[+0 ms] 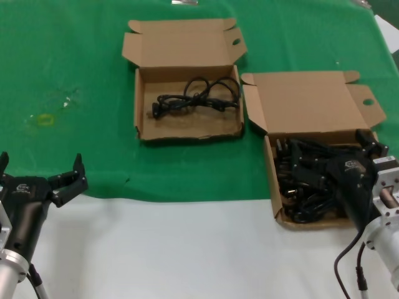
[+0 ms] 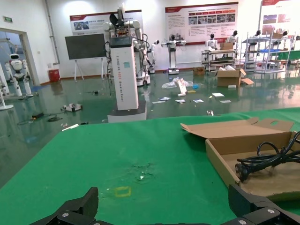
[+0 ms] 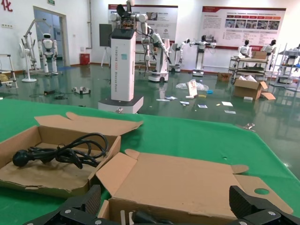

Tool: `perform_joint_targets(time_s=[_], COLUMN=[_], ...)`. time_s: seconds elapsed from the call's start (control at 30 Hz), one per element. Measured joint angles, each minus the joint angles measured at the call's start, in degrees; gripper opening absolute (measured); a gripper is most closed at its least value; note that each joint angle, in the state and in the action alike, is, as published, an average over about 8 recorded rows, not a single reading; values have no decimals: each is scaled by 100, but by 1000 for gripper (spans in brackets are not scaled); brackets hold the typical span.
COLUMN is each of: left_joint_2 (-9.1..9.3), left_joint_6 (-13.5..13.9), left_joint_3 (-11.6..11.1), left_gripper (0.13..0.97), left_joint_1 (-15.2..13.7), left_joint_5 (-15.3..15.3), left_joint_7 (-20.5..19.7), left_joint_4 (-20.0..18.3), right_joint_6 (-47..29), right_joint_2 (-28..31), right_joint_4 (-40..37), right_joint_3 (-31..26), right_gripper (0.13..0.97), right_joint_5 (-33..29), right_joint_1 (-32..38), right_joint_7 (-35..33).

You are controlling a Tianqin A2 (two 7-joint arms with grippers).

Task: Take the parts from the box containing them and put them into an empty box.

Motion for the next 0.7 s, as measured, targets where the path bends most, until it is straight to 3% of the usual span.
perform_joint_targets(time_s=[0.7], left_joint_2=[0], left_joint_6=[0], left_joint_3=[0], left_gripper=[966], left_joint_1=[0], left_joint_5=[0], left_joint_7=[-2], left_joint_4=[0], right_joint_6=[0], right_joint_2=[0], right_joint_4=[0], right_joint_3=[0], right_gripper=[966], right_joint_5=[0], right_joint_1=[0], right_joint_7=[0])
